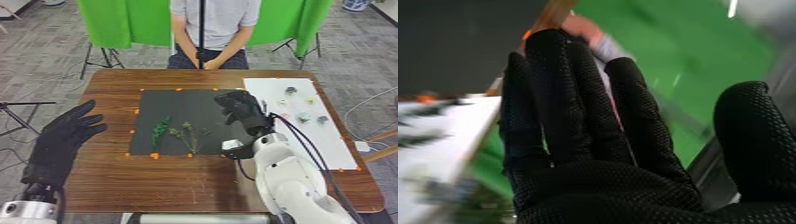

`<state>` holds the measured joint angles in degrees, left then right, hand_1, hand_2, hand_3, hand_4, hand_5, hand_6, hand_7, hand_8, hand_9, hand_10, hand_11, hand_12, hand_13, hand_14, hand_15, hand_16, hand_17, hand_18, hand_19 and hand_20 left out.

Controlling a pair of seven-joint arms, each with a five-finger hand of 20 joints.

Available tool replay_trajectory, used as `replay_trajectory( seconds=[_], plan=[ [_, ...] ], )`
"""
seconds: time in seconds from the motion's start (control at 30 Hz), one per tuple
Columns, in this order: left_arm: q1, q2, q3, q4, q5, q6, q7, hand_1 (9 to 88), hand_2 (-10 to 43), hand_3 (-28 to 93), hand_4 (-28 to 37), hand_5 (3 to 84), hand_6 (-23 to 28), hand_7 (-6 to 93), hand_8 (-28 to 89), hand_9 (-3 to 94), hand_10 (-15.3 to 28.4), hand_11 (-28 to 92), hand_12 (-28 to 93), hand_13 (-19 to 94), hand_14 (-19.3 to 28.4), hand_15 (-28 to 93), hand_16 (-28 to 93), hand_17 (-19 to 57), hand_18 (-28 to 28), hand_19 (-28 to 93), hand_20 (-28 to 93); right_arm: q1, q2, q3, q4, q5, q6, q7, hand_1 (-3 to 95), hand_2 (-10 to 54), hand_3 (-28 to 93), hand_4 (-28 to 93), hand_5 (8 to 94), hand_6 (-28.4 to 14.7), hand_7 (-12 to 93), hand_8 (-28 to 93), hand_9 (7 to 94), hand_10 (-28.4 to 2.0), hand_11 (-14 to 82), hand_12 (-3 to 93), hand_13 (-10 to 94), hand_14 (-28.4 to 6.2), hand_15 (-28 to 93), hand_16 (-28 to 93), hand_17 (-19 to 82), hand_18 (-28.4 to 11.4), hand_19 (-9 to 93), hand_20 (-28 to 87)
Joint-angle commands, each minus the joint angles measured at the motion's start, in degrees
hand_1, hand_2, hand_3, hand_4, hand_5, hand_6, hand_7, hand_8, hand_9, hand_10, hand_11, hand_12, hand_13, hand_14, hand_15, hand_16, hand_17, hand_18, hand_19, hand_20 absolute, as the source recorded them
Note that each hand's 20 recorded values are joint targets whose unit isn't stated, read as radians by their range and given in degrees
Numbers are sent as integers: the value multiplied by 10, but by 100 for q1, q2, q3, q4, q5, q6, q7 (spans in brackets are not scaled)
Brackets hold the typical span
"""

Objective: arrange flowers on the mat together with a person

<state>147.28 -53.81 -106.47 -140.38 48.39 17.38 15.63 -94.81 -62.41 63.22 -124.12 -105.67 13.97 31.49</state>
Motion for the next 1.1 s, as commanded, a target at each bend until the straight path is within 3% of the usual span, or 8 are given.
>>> replay_trajectory(
  seconds=[0.03, 0.2, 0.27, 0.43, 0.6, 0.73, 0.9, 1.1],
  plan=[
    [775, -236, -245, 104, -142, 54, 459, 168, 50, 769, -283, 363, 72, 140, -102, 357, 199, 243, 96, 248, 279, 526, -109, -101, 250, 502, 20, -1207, 282, 1015, -60, 2213, 901, -1595, 172, 137, 683, -245, 508, -63, 115, -106, 536, -236, 202, 145, 471, -229, 590, 63, 130, -248, 654, 30],
    [902, -324, -295, 143, -169, 82, 691, 154, 44, 773, -283, 361, 62, 138, -102, 367, 196, 248, 103, 252, 277, 523, -100, -102, 244, 495, 31, -1502, 181, 1646, -123, 4021, 631, -2501, 158, 138, 707, -252, 494, -57, 114, -104, 512, -232, 188, 145, 444, -226, 569, 64, 108, -244, 613, 47],
    [900, -296, -286, 153, -176, 111, 822, 149, 42, 775, -283, 359, 57, 137, -103, 371, 195, 247, 104, 255, 276, 523, -98, -100, 242, 495, 37, -1500, 106, 1786, -78, 4407, 452, -2640, 154, 138, 713, -258, 489, -56, 112, -102, 504, -231, 183, 147, 437, -226, 561, 68, 101, -246, 601, 60],
    [738, -193, -253, 152, -181, 118, 945, 145, 41, 776, -283, 355, 51, 136, -104, 373, 190, 241, 105, 257, 276, 521, -94, -98, 240, 489, 53, -1546, 18, 1913, -30, 4803, 174, -2786, 142, 134, 730, -269, 476, -49, 109, -99, 486, -226, 170, 152, 420, -224, 542, 79, 91, -247, 568, 109],
    [522, -83, -144, 198, -196, 72, 919, 142, 41, 786, -283, 344, 46, 138, -104, 371, 190, 237, 105, 259, 276, 519, -93, -95, 242, 485, 63, -1628, -55, 1939, -14, 4975, -28, -2812, 138, 132, 734, -268, 470, -45, 109, -99, 483, -224, 167, 150, 417, -223, 537, 79, 88, -248, 561, 117],
    [476, -75, -49, 225, -223, 99, 858, 145, 43, 783, -283, 335, 45, 142, -106, 369, 189, 235, 107, 260, 276, 516, -92, -92, 244, 483, 68, -1723, -168, 2039, -24, 5265, -110, -2743, 136, 132, 735, -270, 469, -45, 110, -99, 482, -223, 166, 149, 418, -223, 535, 81, 86, -249, 555, 122],
    [490, -68, -21, 205, -234, 120, 817, 147, 44, 782, -283, 333, 45, 146, -107, 369, 190, 237, 110, 261, 276, 515, -90, -91, 245, 481, 76, -1787, -180, 2114, -47, 5264, -122, -2720, 134, 132, 736, -268, 470, -43, 111, -99, 487, -222, 169, 150, 419, -223, 537, 82, 86, -249, 553, 128],
    [522, 8, -55, 104, -201, 194, 837, 150, 44, 781, -283, 334, 50, 147, -107, 370, 193, 243, 110, 262, 276, 517, -90, -91, 245, 480, 80, -1863, -251, 2221, -65, 5457, -248, -2655, 132, 134, 733, -269, 471, -43, 111, -100, 491, -222, 172, 150, 421, -224, 539, 83, 87, -251, 554, 133]
  ],
)
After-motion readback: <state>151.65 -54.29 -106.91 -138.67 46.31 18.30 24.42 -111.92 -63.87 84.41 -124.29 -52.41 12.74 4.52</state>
